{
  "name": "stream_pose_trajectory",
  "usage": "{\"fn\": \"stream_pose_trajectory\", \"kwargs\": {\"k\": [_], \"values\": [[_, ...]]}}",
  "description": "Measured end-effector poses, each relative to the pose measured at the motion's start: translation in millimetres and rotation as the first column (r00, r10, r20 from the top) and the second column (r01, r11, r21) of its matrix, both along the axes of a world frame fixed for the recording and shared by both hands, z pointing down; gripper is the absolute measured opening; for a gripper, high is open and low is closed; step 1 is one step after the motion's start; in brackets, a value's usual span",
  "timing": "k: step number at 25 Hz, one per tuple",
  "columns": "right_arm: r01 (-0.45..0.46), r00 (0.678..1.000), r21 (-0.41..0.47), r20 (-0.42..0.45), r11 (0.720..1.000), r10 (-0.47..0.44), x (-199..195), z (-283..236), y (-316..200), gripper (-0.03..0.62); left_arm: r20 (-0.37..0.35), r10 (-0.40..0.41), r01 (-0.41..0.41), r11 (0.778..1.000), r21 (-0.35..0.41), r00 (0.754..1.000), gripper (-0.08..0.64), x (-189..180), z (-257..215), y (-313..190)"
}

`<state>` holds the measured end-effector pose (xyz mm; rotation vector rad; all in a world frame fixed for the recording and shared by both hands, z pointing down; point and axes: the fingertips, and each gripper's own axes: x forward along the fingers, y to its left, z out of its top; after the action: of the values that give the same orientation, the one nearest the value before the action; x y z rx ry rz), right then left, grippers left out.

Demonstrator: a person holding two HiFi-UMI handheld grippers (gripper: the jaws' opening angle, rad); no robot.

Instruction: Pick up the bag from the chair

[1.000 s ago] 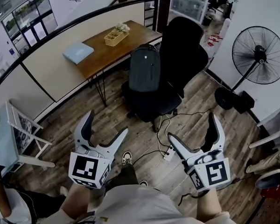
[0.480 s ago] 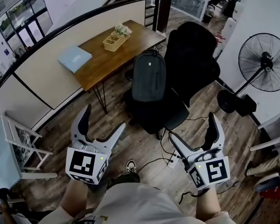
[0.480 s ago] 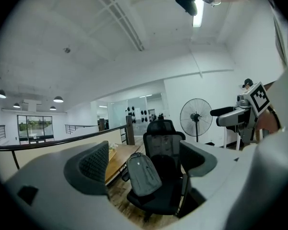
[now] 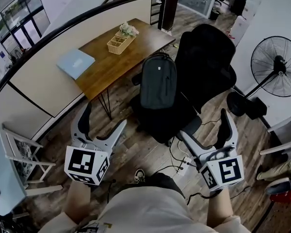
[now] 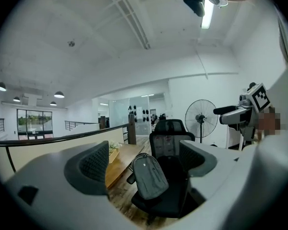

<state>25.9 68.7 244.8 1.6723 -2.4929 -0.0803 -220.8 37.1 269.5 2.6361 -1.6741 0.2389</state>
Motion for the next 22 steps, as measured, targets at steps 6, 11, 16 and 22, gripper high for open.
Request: {"fn": "stream_pose_trajectory", "kwargs": {"k": [6,11,16,22], "values": [[-0.033,0.999,0.009,-0.006,0.999,0.033,15,0,-29,0.597,0.015,0.022,-0.022,1.000,-0.013,1.000,0.440,6,9,-31],[-0.053,0.998,0.014,0.020,0.998,0.053,35,7,-66,0.597,0.039,0.049,-0.049,0.999,-0.012,0.998,0.440,28,15,-69],[-0.052,0.998,-0.011,0.033,0.999,0.052,52,22,-125,0.595,0.062,0.078,-0.077,0.997,-0.027,0.995,0.440,55,19,-124],[-0.056,0.995,-0.045,0.074,0.997,0.059,86,31,-199,0.595,0.078,0.083,-0.080,0.996,-0.044,0.994,0.440,86,19,-194]]}}
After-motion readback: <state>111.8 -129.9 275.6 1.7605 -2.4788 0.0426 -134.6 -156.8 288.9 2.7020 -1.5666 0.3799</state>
